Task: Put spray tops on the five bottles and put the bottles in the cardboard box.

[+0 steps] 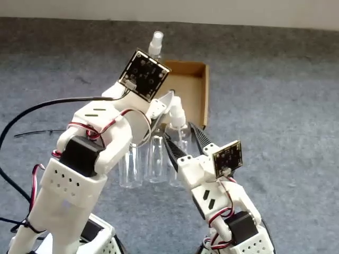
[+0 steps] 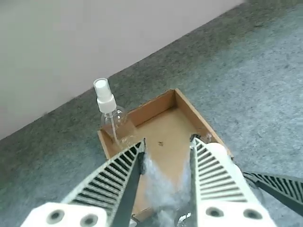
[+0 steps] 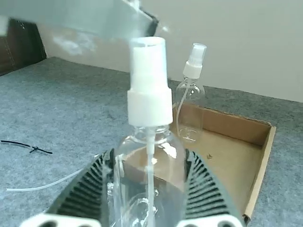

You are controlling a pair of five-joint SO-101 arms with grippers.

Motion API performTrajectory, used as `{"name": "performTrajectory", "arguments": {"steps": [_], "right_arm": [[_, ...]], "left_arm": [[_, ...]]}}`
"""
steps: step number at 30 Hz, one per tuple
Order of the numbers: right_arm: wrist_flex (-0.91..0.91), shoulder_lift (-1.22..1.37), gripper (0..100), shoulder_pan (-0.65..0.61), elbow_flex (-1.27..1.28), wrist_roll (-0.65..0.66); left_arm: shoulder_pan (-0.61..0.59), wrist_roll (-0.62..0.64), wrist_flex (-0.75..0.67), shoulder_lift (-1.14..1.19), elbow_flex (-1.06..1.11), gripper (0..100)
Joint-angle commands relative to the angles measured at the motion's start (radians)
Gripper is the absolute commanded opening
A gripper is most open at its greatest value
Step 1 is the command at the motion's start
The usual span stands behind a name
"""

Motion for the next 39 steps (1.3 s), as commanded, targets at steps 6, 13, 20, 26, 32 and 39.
{"name": "performTrajectory", "arguments": {"steps": [6,13,20,26,32,39], "right_arm": [[-0.019,-0.008,0.4,0.013,-0.022,-0.009],[-0.031,-0.002,0.4,0.074,-0.061,-0.009],[-0.061,0.205,0.4,0.107,-0.255,-0.015],[-0.197,0.573,0.4,0.105,-0.501,-0.017],[-0.229,0.886,0.4,0.076,-0.730,-0.017],[-0.225,1.004,0.4,-0.082,-0.776,-0.017]], "left_arm": [[0.010,-0.014,0.198,-0.038,-0.206,15],[0.010,-0.068,0.321,-0.243,-0.074,15],[-0.054,-0.071,0.193,-0.447,0.285,15],[-0.070,0.000,0.146,-0.532,0.443,25],[-0.065,0.028,-0.003,-0.545,0.576,32],[-0.099,0.068,-0.043,-0.547,0.596,29]]}}
